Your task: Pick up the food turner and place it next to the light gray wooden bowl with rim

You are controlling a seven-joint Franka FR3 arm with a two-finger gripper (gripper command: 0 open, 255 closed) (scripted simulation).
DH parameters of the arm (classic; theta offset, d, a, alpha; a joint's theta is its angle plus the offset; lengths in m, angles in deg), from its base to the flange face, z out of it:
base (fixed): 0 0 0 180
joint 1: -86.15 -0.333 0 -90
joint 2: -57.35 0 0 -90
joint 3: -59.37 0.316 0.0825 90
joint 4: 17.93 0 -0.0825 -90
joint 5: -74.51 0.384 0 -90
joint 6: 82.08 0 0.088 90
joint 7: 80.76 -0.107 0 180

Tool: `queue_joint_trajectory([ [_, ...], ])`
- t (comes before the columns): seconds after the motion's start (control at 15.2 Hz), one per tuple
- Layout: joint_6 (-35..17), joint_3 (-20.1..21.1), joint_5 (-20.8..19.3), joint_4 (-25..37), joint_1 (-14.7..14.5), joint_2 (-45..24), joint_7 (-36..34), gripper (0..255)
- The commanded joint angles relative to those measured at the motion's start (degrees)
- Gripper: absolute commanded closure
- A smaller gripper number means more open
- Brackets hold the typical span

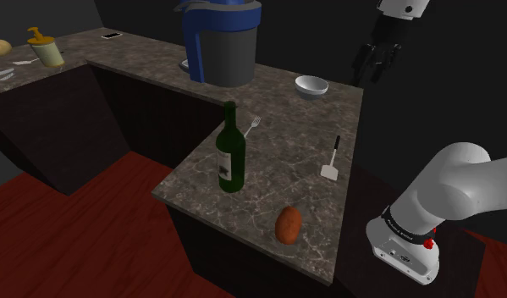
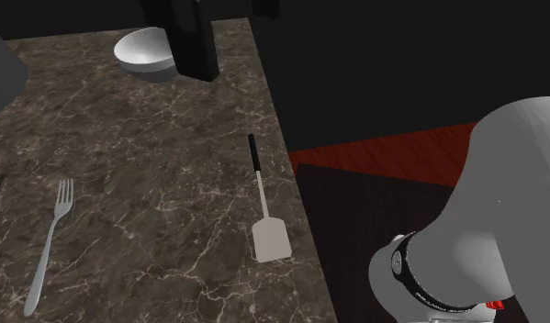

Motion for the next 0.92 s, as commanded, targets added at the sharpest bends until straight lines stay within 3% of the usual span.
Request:
queue_joint_trajectory([
  [0.0, 0.0, 0.0, 0.0, 0.0, 0.0, 0.0, 0.0, 0],
  [0.86, -27.02, 5.15, -0.25, -23.65, 11.06, -1.84, -23.13, 0],
])
